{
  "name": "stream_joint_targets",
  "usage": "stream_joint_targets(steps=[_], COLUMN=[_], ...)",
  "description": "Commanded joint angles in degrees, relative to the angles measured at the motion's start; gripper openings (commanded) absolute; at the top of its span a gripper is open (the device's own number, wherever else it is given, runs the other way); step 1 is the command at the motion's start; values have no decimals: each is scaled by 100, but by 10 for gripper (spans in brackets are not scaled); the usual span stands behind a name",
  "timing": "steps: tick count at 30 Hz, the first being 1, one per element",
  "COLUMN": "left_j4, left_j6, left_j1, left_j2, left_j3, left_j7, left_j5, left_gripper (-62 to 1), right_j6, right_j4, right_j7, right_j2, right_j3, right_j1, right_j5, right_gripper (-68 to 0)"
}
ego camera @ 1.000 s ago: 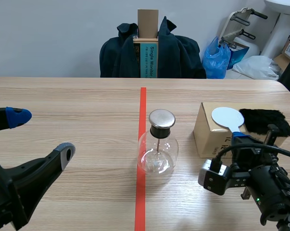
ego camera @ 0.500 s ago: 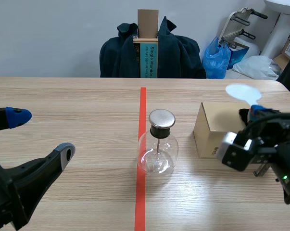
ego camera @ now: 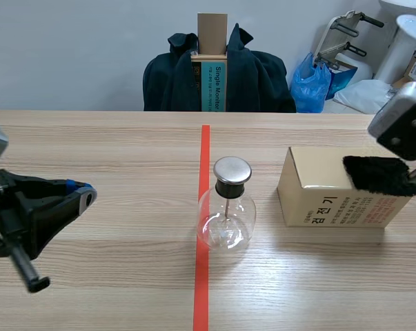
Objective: Do the electroscope experiment.
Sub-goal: 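Bring the plate to the electroscope and point at the metal foil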
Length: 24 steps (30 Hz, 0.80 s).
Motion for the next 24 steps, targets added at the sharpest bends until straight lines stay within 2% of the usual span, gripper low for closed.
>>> stream_joint_targets(steps=[1, 4, 9, 11, 17, 19, 24], left_j4=[-337, -1189, -2288, -2579, -3086, -3178, -3250], left_j6=[-13, -13, -13, -13, -11, -11, 33], left_j1=[-455, -1187, -2140, -2352, -2592, -2618, -2664], left_j2=[17, 50, 341, 474, 802, 892, 1130], left_j3=[304, 946, 1753, 1996, 2474, 2564, 2688], left_j7=[-190, -667, -1073, -1224, -1698, -1832, -1926], left_j5=[-59, -57, 42, 201, 763, 811, 1143], left_gripper=[-590, -590, -589, -577, -577, -577, -577], right_j6=[-114, -245, -243, -243, -149, -149, 116], right_j4=[109, 129, 129, 129, 127, 127, 127], right_j7=[4, 48, 46, 50, 111, 114, 114], right_j2=[72, 72, 72, 72, 72, 72, 59], right_j3=[114, 221, 260, 260, 258, 258, 258], right_j1=[81, 81, 81, 81, 79, 79, 81], right_j5=[188, 636, 1185, 1364, 1419, 1419, 1421], right_gripper=[-668, -668, -668, -668, -668, -669, -668])
